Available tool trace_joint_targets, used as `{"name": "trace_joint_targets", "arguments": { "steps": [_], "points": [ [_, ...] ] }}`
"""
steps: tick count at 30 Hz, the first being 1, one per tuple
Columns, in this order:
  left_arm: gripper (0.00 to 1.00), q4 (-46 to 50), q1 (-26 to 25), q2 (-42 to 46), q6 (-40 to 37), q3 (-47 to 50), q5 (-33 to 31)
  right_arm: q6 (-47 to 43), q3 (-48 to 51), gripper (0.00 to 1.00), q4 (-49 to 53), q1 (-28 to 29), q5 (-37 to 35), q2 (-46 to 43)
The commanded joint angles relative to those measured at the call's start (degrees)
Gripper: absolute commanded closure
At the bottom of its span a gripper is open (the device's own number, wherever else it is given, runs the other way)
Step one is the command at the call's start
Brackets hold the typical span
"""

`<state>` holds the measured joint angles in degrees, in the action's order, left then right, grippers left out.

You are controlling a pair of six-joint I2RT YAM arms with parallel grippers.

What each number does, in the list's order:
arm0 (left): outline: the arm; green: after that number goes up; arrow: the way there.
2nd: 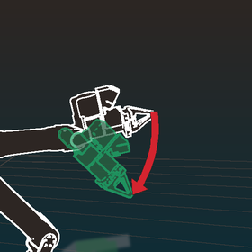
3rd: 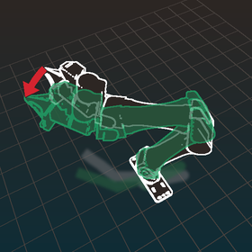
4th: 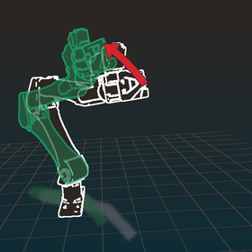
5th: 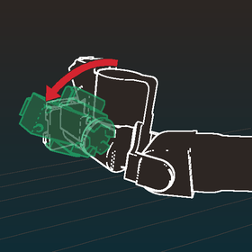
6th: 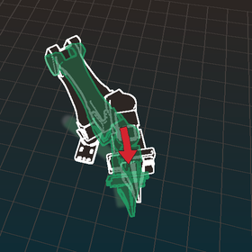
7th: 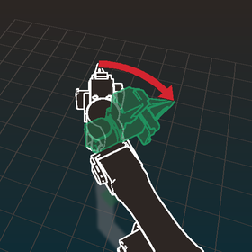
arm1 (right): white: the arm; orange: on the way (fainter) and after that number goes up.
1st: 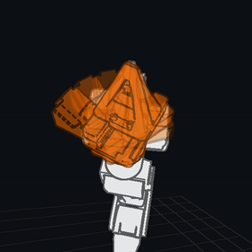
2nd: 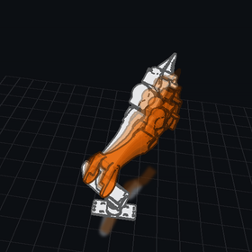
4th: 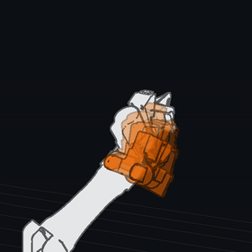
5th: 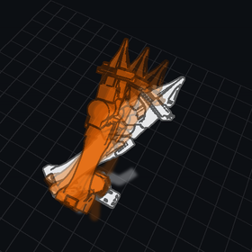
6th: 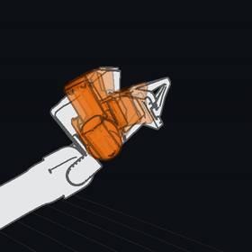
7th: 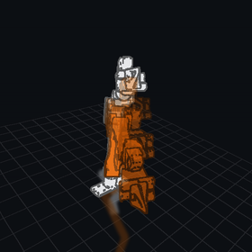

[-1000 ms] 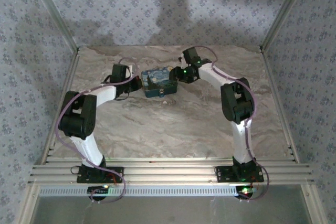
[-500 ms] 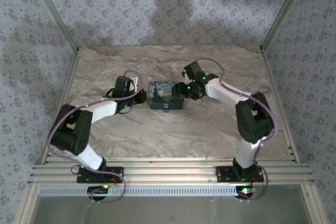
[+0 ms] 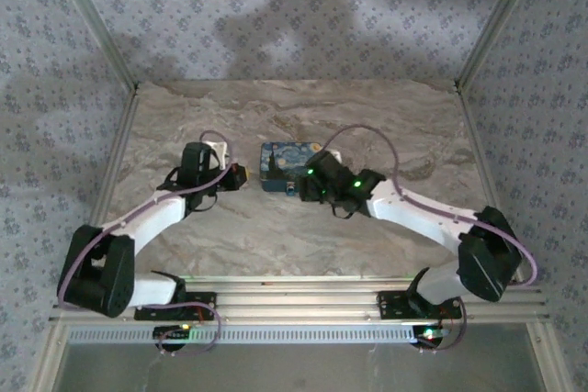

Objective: Unlock a padlock with a key

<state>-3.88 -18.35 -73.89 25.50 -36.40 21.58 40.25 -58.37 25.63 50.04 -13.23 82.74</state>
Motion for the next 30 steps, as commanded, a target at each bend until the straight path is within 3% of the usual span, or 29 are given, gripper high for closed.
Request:
{"name": "trace_joint_targets", "arguments": {
  "steps": [1, 6, 12, 30],
  "points": [
    [1.00, 1.98, 0.33, 6.83, -0.71, 3.41, 2.63, 5.56, -2.45, 0.37, -1.02, 4.82, -8.19, 5.94],
    [1.00, 6.61, -0.06, 18.52, -0.16, 8.52, 1.97, 8.55, -7.29, 0.40, -3.53, 6.60, -9.19, 16.02],
    [1.00, 10.56, -0.11, 25.44, -1.41, 11.88, 3.53, 10.42, -9.47, 0.45, -8.14, 5.96, -10.35, 22.13],
    [1.00, 8.92, -0.11, 26.65, -2.58, 13.98, 7.64, 15.18, -15.68, 0.46, -6.74, 5.37, -16.68, 31.69]
  ]
}}
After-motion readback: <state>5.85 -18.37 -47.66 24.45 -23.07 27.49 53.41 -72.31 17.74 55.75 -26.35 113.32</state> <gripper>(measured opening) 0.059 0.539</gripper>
